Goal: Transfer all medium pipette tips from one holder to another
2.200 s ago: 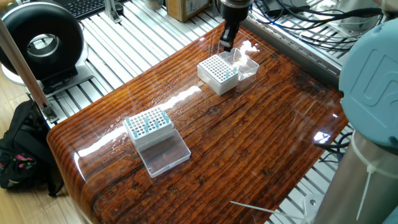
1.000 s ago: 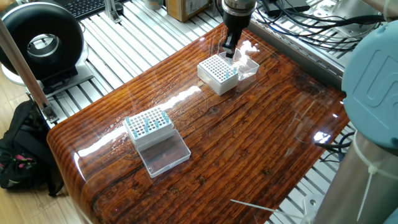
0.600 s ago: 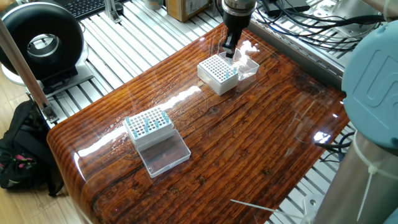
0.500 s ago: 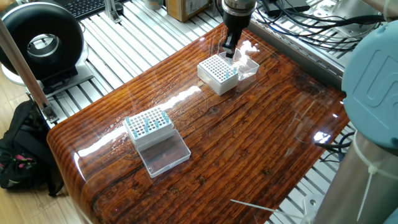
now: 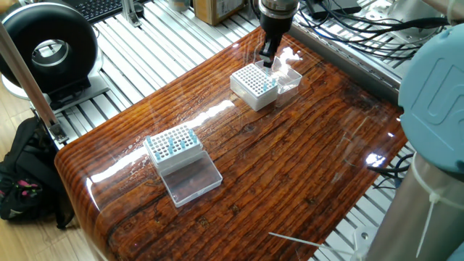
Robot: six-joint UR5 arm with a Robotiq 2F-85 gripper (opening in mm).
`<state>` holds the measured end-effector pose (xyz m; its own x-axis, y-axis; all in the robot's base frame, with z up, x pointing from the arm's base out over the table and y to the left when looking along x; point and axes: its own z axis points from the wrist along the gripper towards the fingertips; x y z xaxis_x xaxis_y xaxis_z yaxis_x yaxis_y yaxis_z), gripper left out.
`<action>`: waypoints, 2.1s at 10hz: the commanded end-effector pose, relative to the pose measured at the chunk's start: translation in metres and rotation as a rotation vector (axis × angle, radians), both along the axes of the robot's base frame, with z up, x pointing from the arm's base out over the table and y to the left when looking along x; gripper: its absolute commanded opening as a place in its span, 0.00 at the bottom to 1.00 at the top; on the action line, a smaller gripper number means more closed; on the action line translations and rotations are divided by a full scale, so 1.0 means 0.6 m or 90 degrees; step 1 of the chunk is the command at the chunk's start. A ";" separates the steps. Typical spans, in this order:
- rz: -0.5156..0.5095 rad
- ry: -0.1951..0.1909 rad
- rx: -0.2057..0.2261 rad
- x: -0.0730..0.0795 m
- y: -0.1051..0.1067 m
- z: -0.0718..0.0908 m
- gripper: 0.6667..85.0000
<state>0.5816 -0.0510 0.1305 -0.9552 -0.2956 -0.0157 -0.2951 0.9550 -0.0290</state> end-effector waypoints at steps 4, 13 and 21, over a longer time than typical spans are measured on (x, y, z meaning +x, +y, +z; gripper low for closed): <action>-0.122 0.003 0.023 -0.005 0.167 0.021 0.24; 0.026 0.033 -0.019 -0.036 0.202 0.017 0.21; -0.068 0.005 0.045 -0.041 0.348 -0.022 0.23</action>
